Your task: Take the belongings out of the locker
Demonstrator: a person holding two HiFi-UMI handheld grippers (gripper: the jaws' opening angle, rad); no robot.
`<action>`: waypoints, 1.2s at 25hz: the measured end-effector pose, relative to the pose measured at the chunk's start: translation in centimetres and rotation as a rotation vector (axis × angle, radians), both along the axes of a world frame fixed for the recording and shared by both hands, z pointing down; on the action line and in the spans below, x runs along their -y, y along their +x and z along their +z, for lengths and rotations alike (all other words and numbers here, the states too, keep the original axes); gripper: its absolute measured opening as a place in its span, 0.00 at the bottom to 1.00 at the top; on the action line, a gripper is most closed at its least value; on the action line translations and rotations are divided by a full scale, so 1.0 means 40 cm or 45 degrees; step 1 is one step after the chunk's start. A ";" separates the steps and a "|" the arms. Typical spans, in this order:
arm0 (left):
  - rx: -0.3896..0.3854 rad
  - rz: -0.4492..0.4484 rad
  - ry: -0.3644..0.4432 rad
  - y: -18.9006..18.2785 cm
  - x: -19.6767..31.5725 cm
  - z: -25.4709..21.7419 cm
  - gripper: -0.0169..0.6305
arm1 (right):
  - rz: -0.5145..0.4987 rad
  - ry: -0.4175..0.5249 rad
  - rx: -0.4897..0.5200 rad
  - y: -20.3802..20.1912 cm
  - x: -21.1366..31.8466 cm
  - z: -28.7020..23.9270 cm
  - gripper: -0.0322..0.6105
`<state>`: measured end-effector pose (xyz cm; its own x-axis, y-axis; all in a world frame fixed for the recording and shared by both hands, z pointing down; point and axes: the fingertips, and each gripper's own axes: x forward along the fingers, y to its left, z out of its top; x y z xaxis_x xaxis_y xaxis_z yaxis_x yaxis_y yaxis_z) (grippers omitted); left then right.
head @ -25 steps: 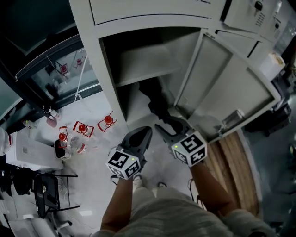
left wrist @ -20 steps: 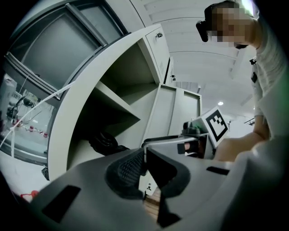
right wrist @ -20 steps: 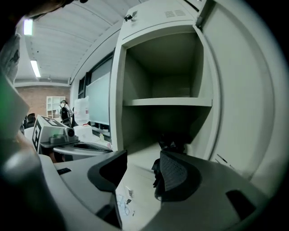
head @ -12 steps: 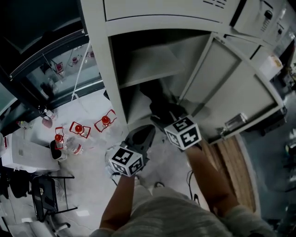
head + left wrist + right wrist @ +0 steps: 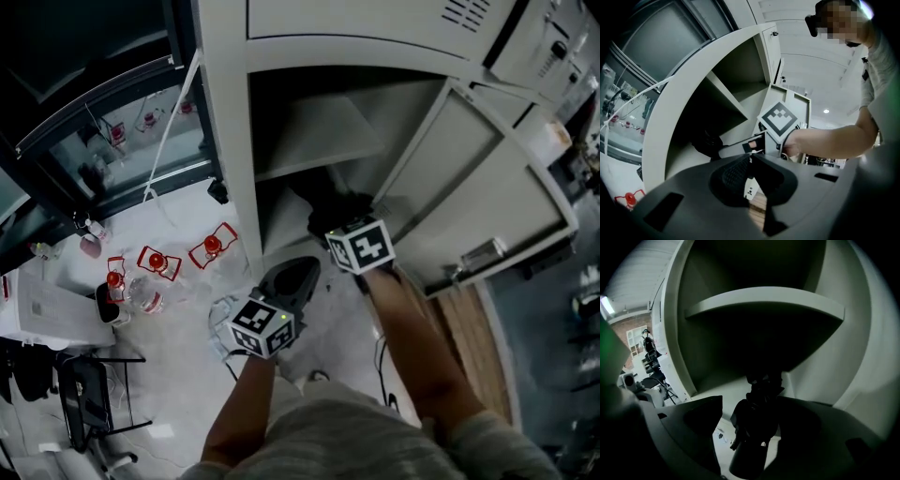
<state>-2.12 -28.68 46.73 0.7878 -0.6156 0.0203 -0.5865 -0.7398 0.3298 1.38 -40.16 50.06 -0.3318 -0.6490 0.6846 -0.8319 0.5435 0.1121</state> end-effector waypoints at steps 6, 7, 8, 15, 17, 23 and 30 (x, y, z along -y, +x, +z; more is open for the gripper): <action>-0.007 0.030 -0.010 0.010 0.000 0.004 0.03 | 0.051 -0.068 -0.071 -0.001 0.069 0.020 0.57; -0.007 0.035 -0.011 0.012 0.000 0.005 0.03 | 0.065 -0.081 -0.083 0.001 0.080 0.024 0.57; -0.007 0.037 -0.013 0.012 0.000 0.005 0.03 | 0.078 -0.100 -0.094 0.002 0.088 0.030 0.57; -0.007 0.036 -0.026 -0.002 0.002 0.010 0.03 | 0.096 -0.281 -0.074 -0.020 0.086 0.068 0.57; -0.005 0.034 -0.030 -0.007 0.008 0.012 0.03 | 0.113 -0.291 -0.069 -0.017 0.089 0.077 0.57; -0.006 0.038 -0.038 -0.006 0.016 0.017 0.03 | 0.178 -0.273 -0.073 0.007 0.111 0.119 0.57; -0.001 0.043 -0.052 -0.003 0.022 0.021 0.03 | 0.178 -0.263 -0.038 0.010 0.113 0.118 0.55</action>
